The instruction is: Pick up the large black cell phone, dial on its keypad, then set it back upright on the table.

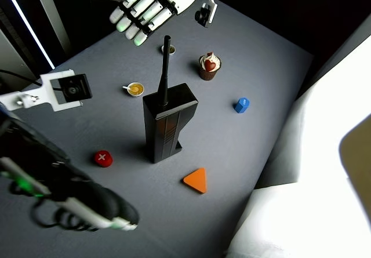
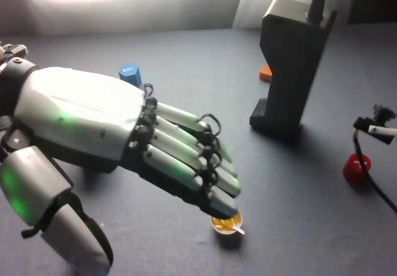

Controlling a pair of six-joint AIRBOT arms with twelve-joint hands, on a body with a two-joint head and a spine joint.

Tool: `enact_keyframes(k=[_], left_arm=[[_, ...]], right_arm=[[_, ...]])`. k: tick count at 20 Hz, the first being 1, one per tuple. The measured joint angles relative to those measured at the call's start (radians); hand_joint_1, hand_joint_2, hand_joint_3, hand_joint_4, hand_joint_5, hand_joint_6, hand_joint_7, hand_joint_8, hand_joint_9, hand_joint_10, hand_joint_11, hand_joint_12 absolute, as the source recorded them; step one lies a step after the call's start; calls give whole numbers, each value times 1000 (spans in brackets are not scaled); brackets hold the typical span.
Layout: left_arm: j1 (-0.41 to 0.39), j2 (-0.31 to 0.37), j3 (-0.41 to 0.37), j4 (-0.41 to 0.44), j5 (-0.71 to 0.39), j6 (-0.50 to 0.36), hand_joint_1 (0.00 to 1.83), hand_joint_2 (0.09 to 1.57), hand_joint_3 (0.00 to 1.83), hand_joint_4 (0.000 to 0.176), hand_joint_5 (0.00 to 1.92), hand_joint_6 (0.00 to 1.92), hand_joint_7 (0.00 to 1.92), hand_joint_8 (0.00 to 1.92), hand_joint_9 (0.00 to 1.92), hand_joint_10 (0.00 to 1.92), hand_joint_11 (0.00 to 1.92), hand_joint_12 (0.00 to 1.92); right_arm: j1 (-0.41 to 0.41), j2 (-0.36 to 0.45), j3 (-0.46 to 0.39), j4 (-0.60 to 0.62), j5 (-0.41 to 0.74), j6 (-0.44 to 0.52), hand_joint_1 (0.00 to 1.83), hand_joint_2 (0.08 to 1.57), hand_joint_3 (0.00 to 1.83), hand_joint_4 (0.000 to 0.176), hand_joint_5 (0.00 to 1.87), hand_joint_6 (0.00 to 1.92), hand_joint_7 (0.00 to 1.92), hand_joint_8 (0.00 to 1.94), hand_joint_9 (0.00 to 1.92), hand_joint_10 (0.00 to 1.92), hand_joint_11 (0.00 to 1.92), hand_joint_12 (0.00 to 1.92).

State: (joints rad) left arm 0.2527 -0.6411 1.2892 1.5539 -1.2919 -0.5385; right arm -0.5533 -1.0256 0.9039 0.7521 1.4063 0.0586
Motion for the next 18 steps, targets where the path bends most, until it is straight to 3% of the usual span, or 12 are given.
enact_keyframes(k=[4, 11, 16, 18], left_arm=[[-2, 11, -41, 10, -8, -2, 0, 1136, 0, 0, 195, 0, 182, 0, 185, 0, 0, 525], [15, 10, 35, 11, -8, 17, 0, 1139, 1, 0, 217, 2, 191, 3, 184, 2, 0, 466], [-2, 8, 63, 5, 20, 91, 0, 1135, 0, 0, 203, 4, 192, 5, 199, 6, 0, 525], [-2, 8, 68, -23, 26, 127, 0, 1129, 0, 0, 168, 3, 160, 5, 161, 7, 0, 392]], right_arm=[[0, -39, 15, -60, -21, 0, 91, 974, 5, 0, 0, 0, 0, 0, 0, 0, 0, 0], [0, -108, 82, -27, -18, 0, 228, 952, 0, 0, 0, 0, 0, 0, 0, 0, 0, 0], [15, -161, 108, -7, -23, -2, 289, 929, 0, 0, 0, 0, 0, 0, 0, 0, 0, 0], [19, -168, 108, -4, -14, -1, 382, 907, 0, 0, 0, 0, 0, 0, 0, 0, 0, 0]])
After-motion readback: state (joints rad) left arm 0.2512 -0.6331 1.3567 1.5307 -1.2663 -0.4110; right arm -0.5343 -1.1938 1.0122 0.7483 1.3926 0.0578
